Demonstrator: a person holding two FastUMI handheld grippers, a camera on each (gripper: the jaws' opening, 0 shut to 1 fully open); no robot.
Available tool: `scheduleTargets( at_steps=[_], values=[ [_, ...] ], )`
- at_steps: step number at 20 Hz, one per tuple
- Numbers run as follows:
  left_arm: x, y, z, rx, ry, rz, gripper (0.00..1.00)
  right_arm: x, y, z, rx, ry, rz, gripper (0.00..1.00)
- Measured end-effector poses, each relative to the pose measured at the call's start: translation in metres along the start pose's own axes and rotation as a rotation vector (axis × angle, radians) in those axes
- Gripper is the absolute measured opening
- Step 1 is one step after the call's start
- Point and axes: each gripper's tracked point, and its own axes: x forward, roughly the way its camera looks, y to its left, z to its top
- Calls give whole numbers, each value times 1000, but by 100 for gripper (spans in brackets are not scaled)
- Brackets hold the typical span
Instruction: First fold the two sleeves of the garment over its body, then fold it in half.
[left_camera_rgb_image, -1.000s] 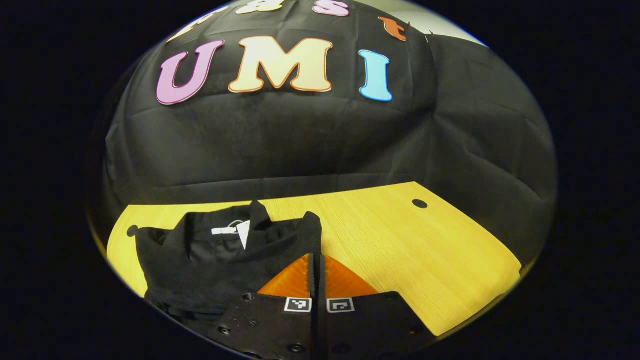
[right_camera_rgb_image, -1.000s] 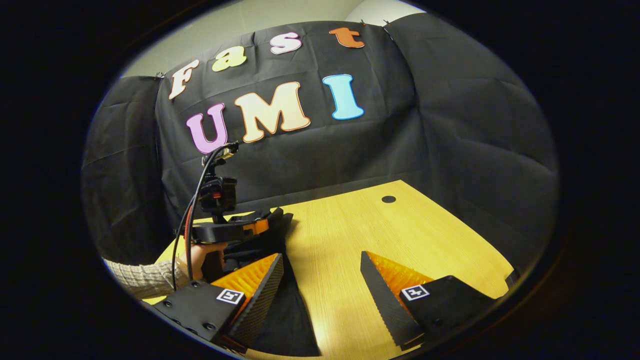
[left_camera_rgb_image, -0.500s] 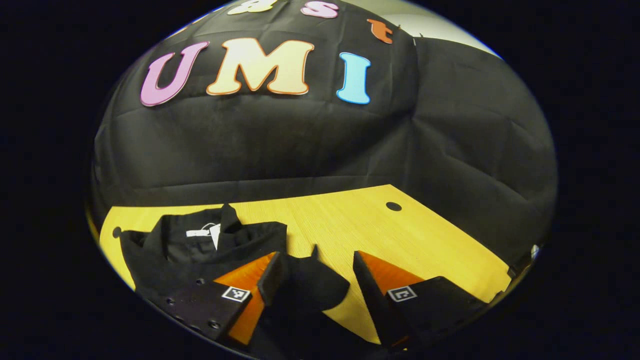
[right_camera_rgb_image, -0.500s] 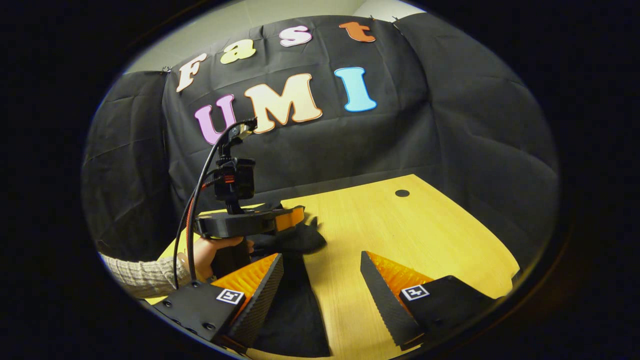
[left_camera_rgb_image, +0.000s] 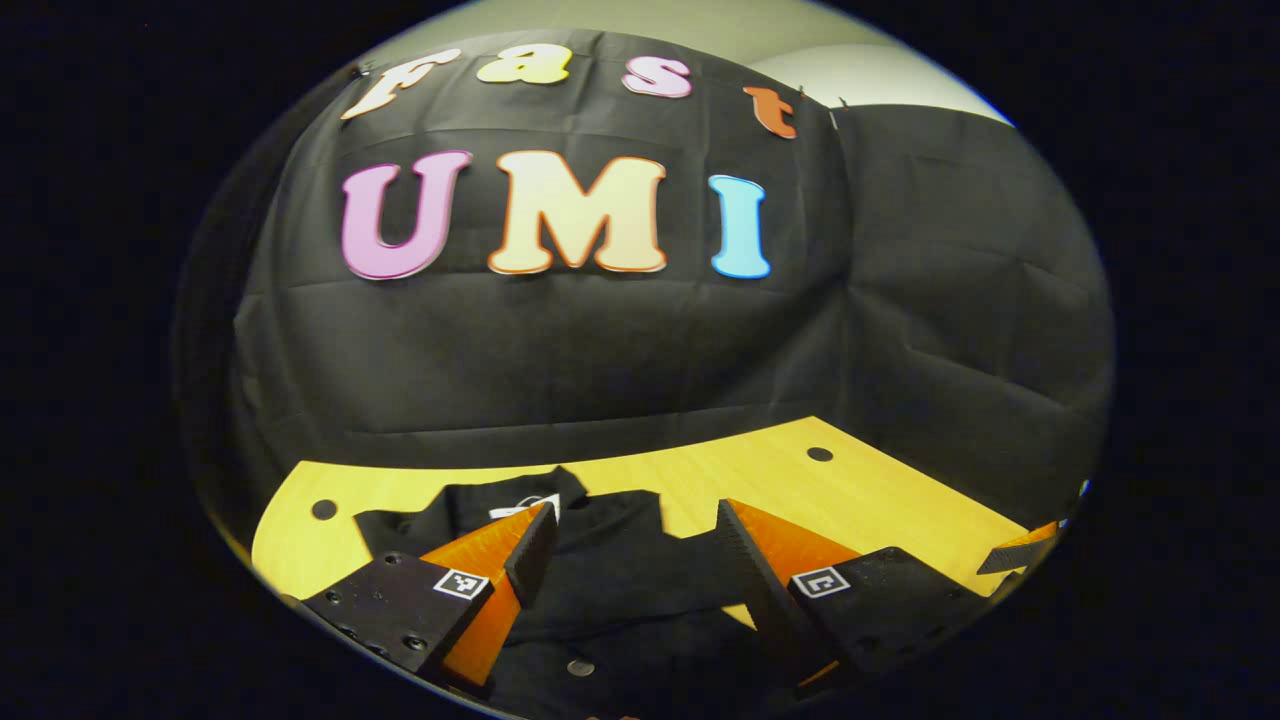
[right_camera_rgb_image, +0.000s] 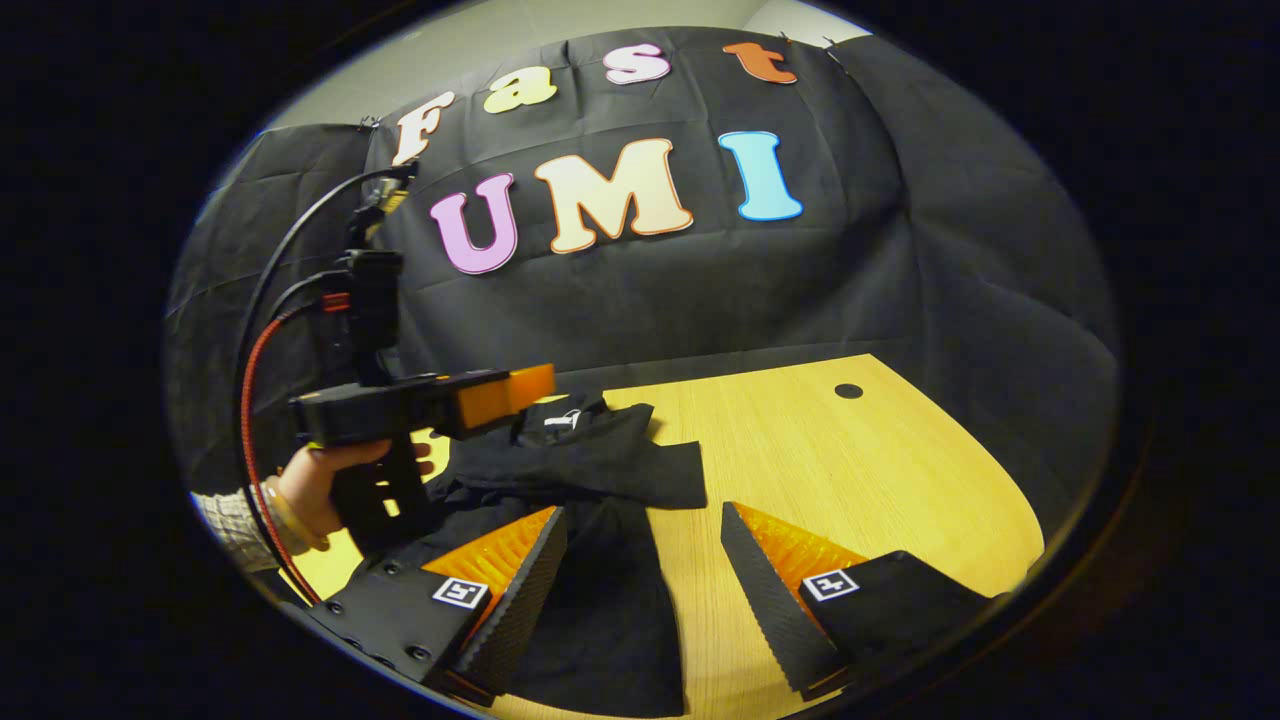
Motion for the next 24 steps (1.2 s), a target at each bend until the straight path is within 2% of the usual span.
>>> scheduleTargets(
  at_steps=[3, 9, 14, 15, 17, 18, 20, 22, 23, 24],
  values=[
    [-42, 40, -14, -33, -5, 90, 94, -5, 8, -20, -17, 32, 15, 98],
    [-116, 88, -70, -68, 48, 194, 94, -10, 27, -65, -62, 94, 23, 98],
    [-169, 93, -130, -13, 158, 190, 95, -13, 37, -109, -95, 171, 28, 94],
    [-178, 92, -143, -14, 189, 187, 95, -10, 38, -112, -106, 195, 32, 98],
    [-197, 90, -166, -33, 242, 177, 94, -14, 35, -131, -138, 237, 27, 98],
    [-207, 90, -178, -38, 266, 180, 95, -17, 34, -139, -149, 254, 25, 94],
    [-224, 94, -197, -37, 311, 194, 95, -23, 31, -163, -149, 289, 23, 98],
    [-241, 95, -216, -38, 361, 198, 95, -31, 26, -180, -150, 326, 4, 98],
    [-248, 96, -226, -32, 390, 201, 95, -33, 23, -186, -155, 343, -5, 94],
    [-255, 98, -236, -27, 419, 206, 95, -33, 21, -190, -160, 357, -12, 98]
  ],
)
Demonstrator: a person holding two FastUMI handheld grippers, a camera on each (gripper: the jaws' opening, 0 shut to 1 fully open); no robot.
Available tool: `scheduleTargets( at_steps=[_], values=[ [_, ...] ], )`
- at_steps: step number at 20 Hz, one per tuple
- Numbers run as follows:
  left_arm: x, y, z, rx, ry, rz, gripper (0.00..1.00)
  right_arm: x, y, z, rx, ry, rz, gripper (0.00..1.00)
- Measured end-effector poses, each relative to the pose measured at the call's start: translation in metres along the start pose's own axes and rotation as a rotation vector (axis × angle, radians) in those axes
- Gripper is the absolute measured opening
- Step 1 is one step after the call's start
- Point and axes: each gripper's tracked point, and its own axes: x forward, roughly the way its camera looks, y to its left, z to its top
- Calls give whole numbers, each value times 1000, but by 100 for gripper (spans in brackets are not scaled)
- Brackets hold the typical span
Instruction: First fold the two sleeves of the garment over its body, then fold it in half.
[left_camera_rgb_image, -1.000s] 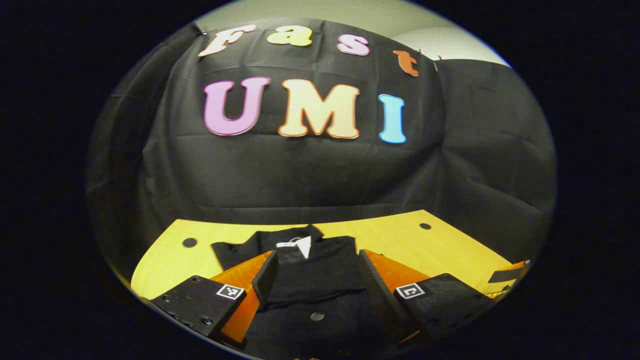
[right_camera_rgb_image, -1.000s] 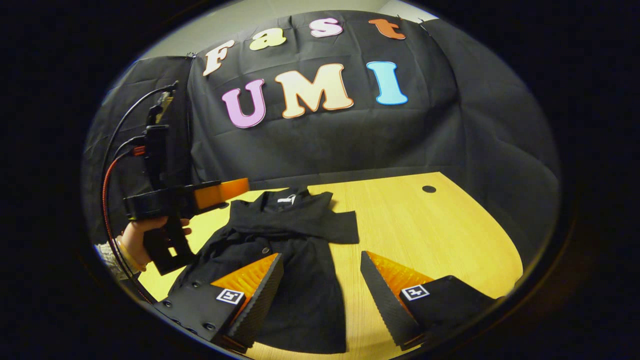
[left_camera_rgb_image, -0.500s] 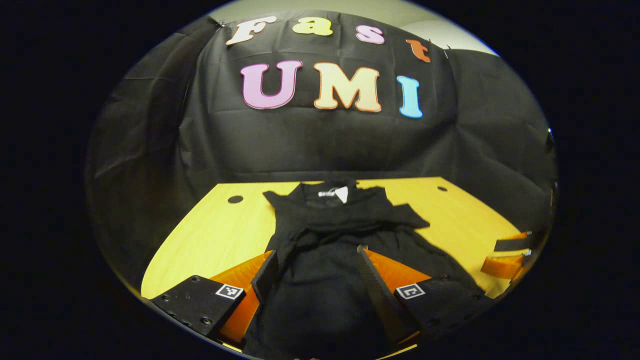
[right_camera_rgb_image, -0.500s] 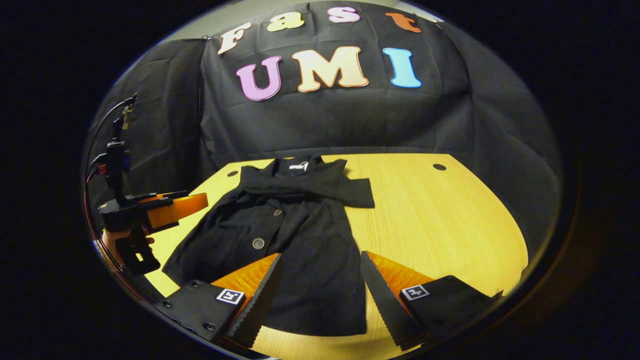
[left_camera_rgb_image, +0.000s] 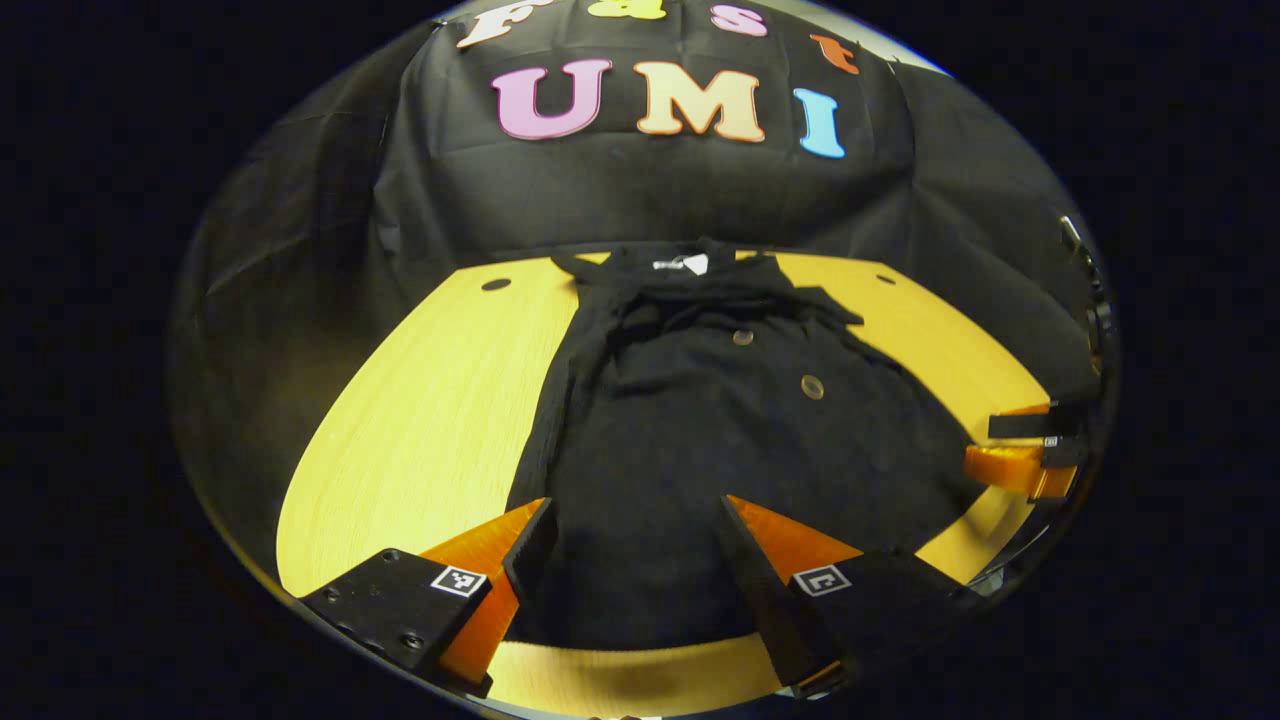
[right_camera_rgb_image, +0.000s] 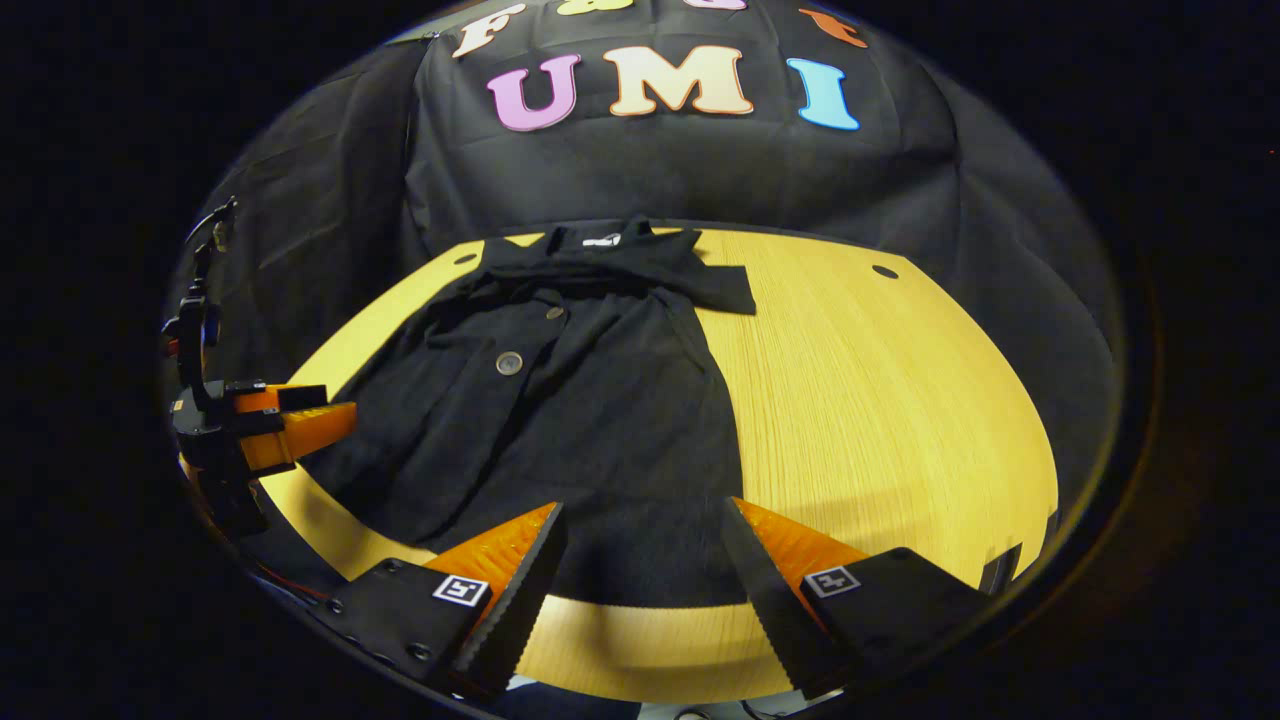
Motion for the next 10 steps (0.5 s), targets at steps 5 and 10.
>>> scheduleTargets(
  at_steps=[5, 10],
  values=[
    [-15, 12, -37, -29, 74, 24, 95, 9, -5, -22, -14, 60, -26, 98],
    [-19, 15, -49, -9, 100, 39, 94, 13, -3, -26, -18, 83, -26, 99]
  ],
)
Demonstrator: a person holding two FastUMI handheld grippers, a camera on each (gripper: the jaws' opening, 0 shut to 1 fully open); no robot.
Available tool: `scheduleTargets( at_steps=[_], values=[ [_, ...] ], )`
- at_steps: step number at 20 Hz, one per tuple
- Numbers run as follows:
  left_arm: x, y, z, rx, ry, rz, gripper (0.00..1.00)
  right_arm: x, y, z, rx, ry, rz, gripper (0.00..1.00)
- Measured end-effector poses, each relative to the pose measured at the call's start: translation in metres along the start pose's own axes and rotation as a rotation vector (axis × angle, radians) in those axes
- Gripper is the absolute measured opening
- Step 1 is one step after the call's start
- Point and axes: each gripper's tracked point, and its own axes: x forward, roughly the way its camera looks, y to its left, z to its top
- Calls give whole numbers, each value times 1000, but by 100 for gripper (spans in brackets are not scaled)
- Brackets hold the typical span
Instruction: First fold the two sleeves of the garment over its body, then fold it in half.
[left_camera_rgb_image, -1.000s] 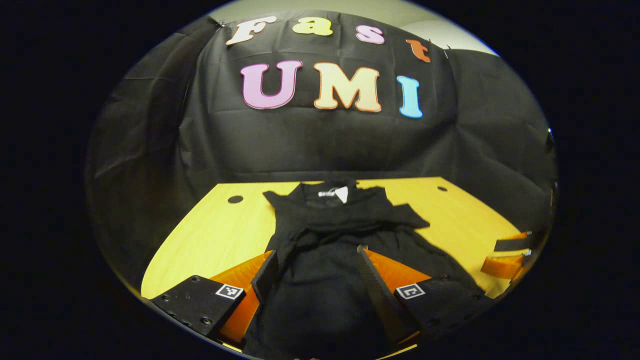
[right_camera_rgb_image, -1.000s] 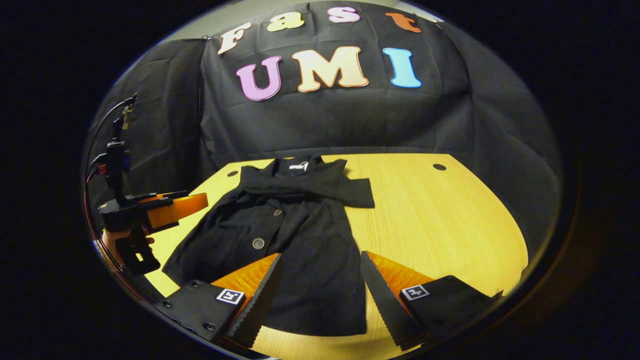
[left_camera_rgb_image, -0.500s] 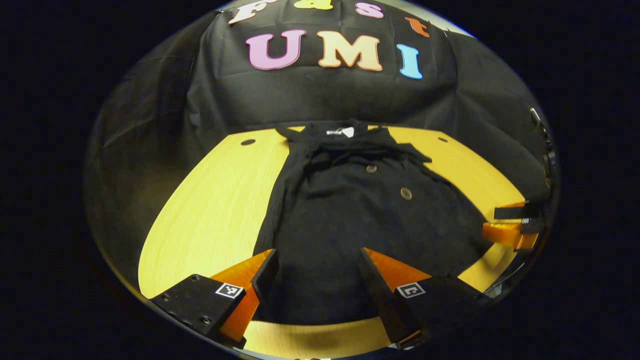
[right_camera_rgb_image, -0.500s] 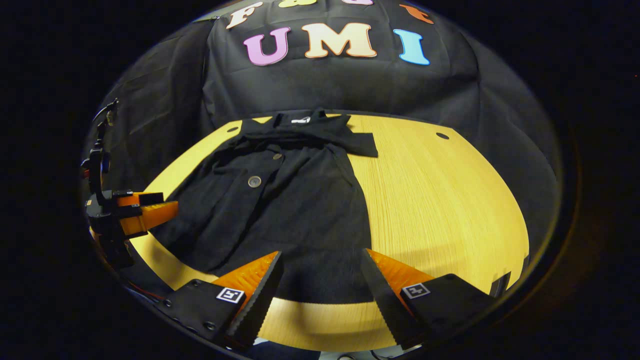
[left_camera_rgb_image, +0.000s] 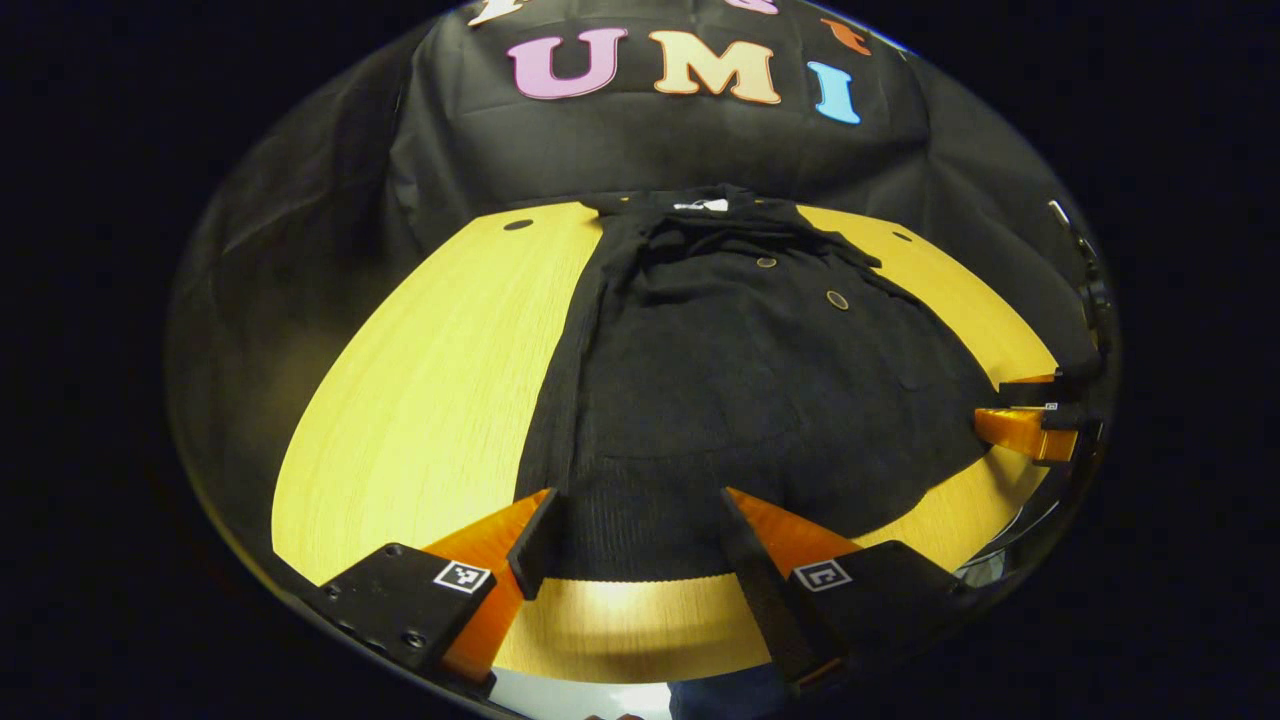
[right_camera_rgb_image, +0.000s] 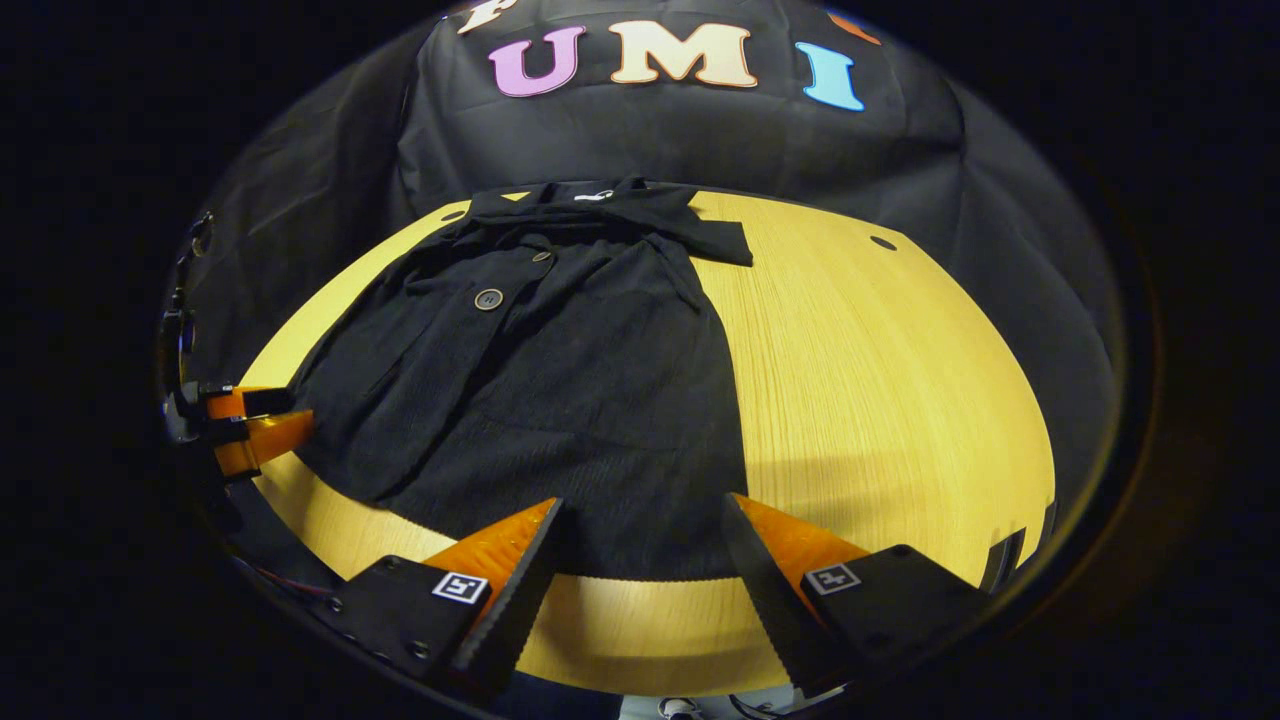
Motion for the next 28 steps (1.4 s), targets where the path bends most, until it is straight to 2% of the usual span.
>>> scheduleTargets(
  at_steps=[1, 2, 3, 5, 6, 7, 8, 9, 10, 11, 15, 16, 17, 18, 19, 20, 22, 23, 24, 28],
  values=[
    [-1, 0, 2, 3, -9, 5, 94, 0, 0, 0, 6, -3, 2, 98],
    [1, 1, 1, 2, -6, 9, 94, 1, 0, 0, 11, -5, 5, 92],
    [1, 1, 1, -6, -15, 10, 94, 0, 0, -2, 16, -11, 7, 98],
    [2, -1, 1, -38, -25, 5, 94, 1, 0, -2, 27, -18, 9, 98],
    [2, -3, 1, -38, -30, 0, 95, 1, 1, -3, 28, -21, 17, 92],
    [2, -3, 0, -27, -33, -5, 94, 0, 2, -2, 23, -26, 16, 94],
    [2, -2, 1, -27, -38, -10, 94, 1, 5, -3, 17, -32, 27, 85],
    [2, -3, 1, -27, -37, -13, 94, 2, 8, -3, 12, -36, 30, 85],
    [2, -4, 1, -23, -44, -19, 92, 2, 7, -2, 8, -38, 27, 78],
    [3, -8, 1, -24, -46, -33, 90, 4, 12, -3, 11, -38, 44, 76],
    [1, -18, 0, -15, -36, -71, 60, 3, 18, -3, 15, -35, 55, 52],
    [2, -20, 2, -25, -33, -79, 48, 2, 21, -3, 7, -31, 73, 49],
    [2, -21, 1, -34, -28, -81, 45, 4, 24, -2, 9, -25, 77, 45],
    [2, -23, 1, -37, -25, -86, 35, 6, 23, -1, 5, -25, 73, 28],
    [1, -24, 1, -39, -22, -96, 33, 4, 27, 0, 3, -23, 86, 24],
    [3, -24, 1, -48, -16, -103, 23, 3, 27, 0, 14, -20, 81, 14],
    [3, -25, 1, -75, -2, -108, 11, 3, 27, -1, 24, -12, 87, 14],
    [3, -25, 1, -90, 5, -105, 9, 3, 29, -1, 37, -3, 89, 14],
    [3, -25, 2, -105, 9, -99, 6, 3, 28, -1, 43, -1, 92, 7],
    [3, -26, 2, -103, 3, -78, 0, 3, 29, 0, 27, 3, 90, 7]
  ],
)
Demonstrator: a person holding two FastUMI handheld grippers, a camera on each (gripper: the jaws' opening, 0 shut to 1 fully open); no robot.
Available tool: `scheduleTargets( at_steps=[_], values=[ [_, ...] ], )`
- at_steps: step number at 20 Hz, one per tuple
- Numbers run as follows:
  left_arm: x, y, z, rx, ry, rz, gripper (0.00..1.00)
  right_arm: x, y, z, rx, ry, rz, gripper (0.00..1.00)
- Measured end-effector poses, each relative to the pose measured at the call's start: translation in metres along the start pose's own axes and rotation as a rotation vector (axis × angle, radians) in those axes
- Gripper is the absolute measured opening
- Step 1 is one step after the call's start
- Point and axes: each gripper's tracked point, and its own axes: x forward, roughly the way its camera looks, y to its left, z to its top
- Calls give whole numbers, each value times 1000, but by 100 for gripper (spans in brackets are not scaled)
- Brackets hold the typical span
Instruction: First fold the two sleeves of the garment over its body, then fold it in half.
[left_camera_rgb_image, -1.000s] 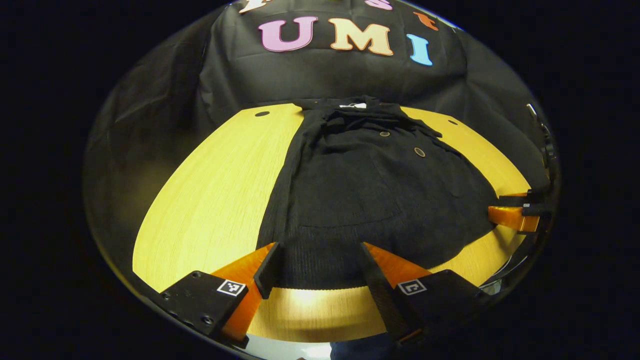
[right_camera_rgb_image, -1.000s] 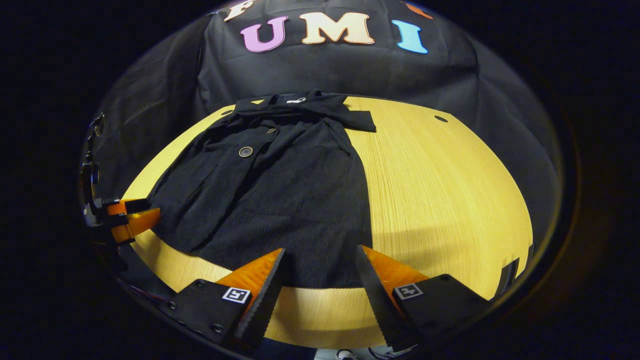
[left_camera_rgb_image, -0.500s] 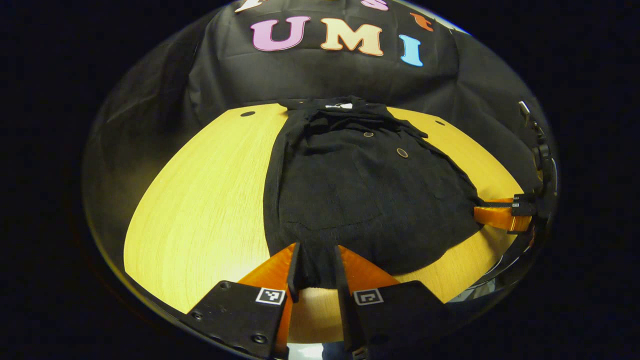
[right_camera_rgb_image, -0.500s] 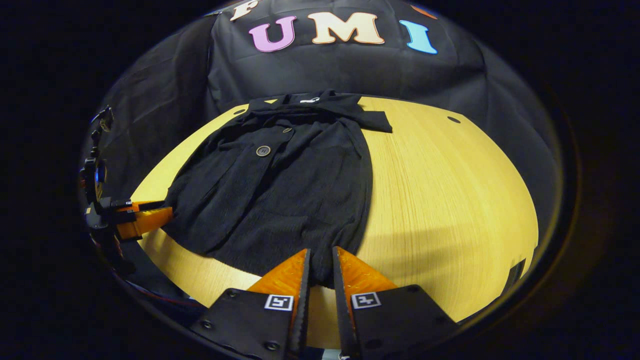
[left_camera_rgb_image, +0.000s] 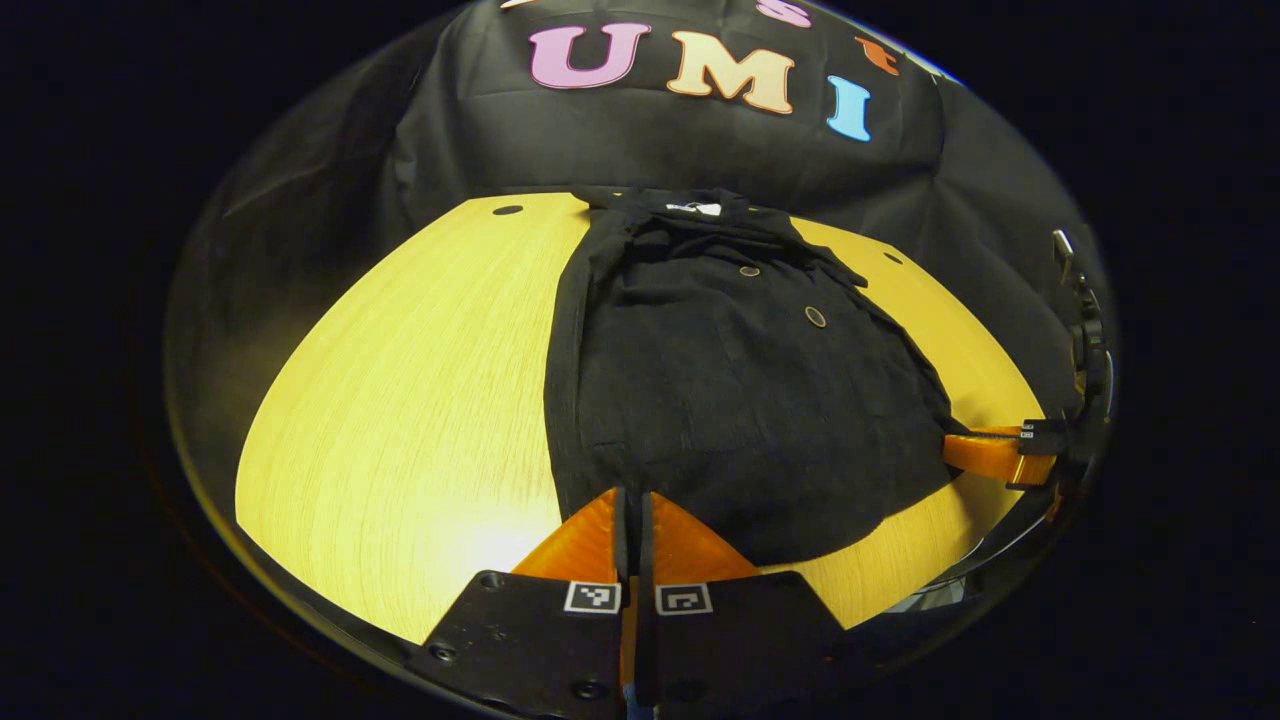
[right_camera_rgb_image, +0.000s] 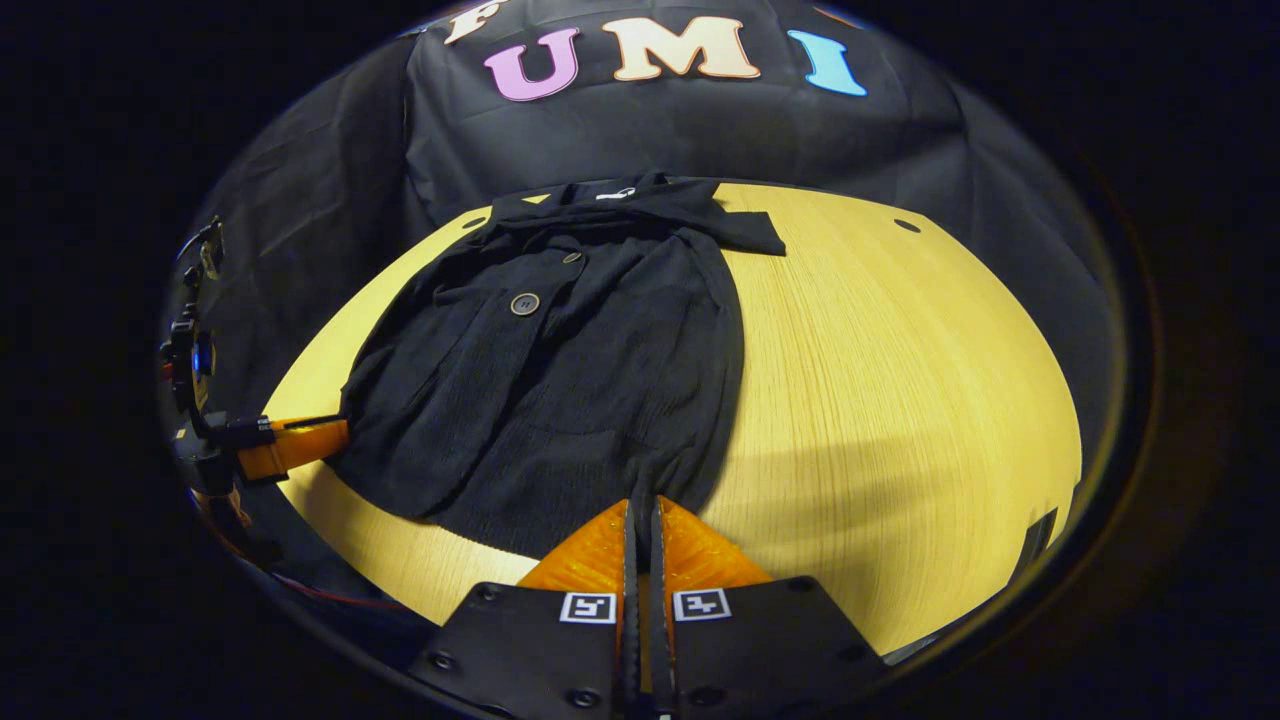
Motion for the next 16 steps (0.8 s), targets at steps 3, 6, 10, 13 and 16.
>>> scheduleTargets(
  at_steps=[3, 6, 10, 13, 16],
  values=[
    [1, 0, 1, 0, 4, -1, 0, 0, 1, 1, -6, -2, -2, 2],
    [1, 0, 2, -8, 21, 3, 0, -1, 4, 7, 2, -9, 8, 2],
    [-1, 0, 16, 11, 1, 9, 0, -9, 8, 23, -10, -45, 7, 2],
    [-6, -2, 40, 6, -38, 3, 0, -14, 10, 43, -7, -81, 5, 2],
    [-12, 0, 63, 4, -81, 7, 0, -21, 14, 71, -4, -133, 15, 2]
  ],
)
